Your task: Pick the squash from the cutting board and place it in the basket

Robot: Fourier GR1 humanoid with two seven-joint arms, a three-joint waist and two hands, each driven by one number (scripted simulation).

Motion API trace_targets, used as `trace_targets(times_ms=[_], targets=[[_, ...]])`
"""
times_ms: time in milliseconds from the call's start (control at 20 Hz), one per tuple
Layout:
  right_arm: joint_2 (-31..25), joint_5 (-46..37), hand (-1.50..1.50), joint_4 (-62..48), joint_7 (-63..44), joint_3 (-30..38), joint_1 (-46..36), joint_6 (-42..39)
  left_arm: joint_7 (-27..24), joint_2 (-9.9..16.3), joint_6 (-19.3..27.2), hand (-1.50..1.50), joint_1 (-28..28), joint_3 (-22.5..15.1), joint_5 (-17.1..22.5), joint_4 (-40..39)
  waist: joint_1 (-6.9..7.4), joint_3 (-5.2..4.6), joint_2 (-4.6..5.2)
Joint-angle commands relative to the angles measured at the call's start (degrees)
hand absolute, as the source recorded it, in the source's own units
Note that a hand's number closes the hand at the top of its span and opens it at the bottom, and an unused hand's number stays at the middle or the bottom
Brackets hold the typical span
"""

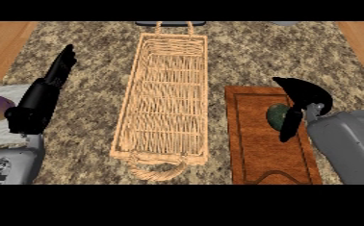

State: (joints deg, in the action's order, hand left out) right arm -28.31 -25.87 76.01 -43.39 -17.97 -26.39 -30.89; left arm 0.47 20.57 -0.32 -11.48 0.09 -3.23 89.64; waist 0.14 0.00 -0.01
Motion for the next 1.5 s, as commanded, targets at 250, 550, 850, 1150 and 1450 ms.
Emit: trace_targets(times_ms=[250, 550, 850, 1150, 1450], targets=[[5.94, -8.57, -1.5, -3.91, 4.05, 2.55, 2.01, 1.44, 2.37, -1.94, -1.58, 0.0, 1.04, 2.04, -2.75, 3.21, 0.07, 0.01, 0.0], [5.02, -11.21, -1.5, -5.05, 8.1, 5.69, 4.85, 0.99, 1.62, -0.95, -5.77, 0.0, -0.55, 5.43, -0.84, 0.9, -0.03, 0.01, 0.02], [8.38, -13.27, -1.5, -4.17, 5.71, 7.11, 4.02, -2.17, -3.0, -3.25, -5.0, 0.0, -3.41, 5.61, -4.01, -6.33, -0.18, 0.0, 0.03], [9.13, -15.1, 1.5, -7.98, 11.28, 9.54, 7.61, 2.51, -0.22, -5.25, -4.82, 0.0, 0.94, 4.39, -4.96, 1.31, -0.02, 0.01, 0.01], [8.17, -20.09, 1.5, -15.15, 19.04, 8.72, 2.53, 4.41, -1.22, -4.13, -6.98, 0.0, 1.03, 6.8, -4.06, 0.24, 0.27, 0.02, 0.08]])
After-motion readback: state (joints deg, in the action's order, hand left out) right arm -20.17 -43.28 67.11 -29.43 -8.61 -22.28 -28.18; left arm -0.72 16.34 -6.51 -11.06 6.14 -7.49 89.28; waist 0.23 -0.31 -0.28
